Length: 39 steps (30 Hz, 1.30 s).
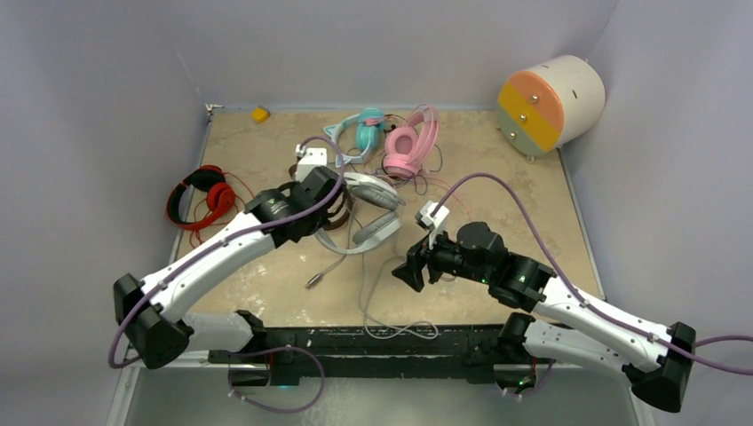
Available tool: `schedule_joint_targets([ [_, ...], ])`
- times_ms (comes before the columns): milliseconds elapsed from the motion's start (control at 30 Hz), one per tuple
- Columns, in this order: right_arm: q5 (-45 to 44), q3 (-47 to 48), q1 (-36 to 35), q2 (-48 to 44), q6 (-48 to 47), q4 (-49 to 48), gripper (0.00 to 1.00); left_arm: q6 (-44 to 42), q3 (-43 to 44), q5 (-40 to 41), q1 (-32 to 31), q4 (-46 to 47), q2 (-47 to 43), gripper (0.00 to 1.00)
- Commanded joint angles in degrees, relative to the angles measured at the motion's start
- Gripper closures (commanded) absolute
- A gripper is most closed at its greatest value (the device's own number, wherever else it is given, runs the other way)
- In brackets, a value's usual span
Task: Wrap the headphones
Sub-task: Wrap the headphones cable around the headphones.
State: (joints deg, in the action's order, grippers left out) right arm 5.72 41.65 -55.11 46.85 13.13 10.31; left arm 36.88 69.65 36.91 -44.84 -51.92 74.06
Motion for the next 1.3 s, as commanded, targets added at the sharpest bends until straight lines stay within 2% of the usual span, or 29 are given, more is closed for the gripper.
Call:
schedule_joint_targets([
  [0, -3.8, -4.6, -0.1, -3.7, 5.2, -7.1, 0.13, 4.1, 4.3, -6.8, 1.0, 5.6, -8.1, 1.00],
  [33, -5.3, -5.6, -0.2, -4.5, 7.3, -7.7, 0.04, 4.7, 5.0, -8.2, 1.1, 5.3, -9.2, 1.00],
  [67, -7.4, -6.3, -0.2, -5.3, 9.2, -8.6, 0.01, 6.0, 6.0, -8.6, 1.1, 4.2, -9.8, 1.00],
  [167, -7.2, -10.2, -0.2, -7.5, 10.2, -13.5, 0.01, 8.8, 9.9, -11.1, 1.3, 1.0, -10.6, 1.00],
  [300, -4.3, -14.4, -0.2, -6.9, 9.5, -21.9, 0.01, 9.3, 12.8, -17.8, 1.3, 2.2, -12.5, 1.00],
  [467, -0.2, -13.2, -0.2, -1.8, 4.0, -29.6, 0.01, 8.7, 16.7, -23.0, 1.3, 3.2, -12.6, 1.00],
  [667, 2.3, -13.6, -0.2, 2.6, 0.7, -40.6, 0.01, 9.3, 21.5, -24.7, 1.3, 1.3, -10.7, 1.00],
  [1033, 6.2, -19.5, -0.2, 8.0, -0.2, -60.5, 0.01, 9.5, 23.7, -27.2, 1.3, 1.6, -10.6, 1.00],
  [1133, 7.8, -18.5, -0.2, 12.2, -0.8, -64.3, 0.01, 9.7, 24.0, -27.9, 1.3, 1.9, -10.4, 1.00],
  [1267, 8.4, -18.6, -0.2, 20.4, -0.2, -76.7, 0.01, 11.0, 25.3, -27.5, 1.3, 1.2, -9.7, 1.00],
])
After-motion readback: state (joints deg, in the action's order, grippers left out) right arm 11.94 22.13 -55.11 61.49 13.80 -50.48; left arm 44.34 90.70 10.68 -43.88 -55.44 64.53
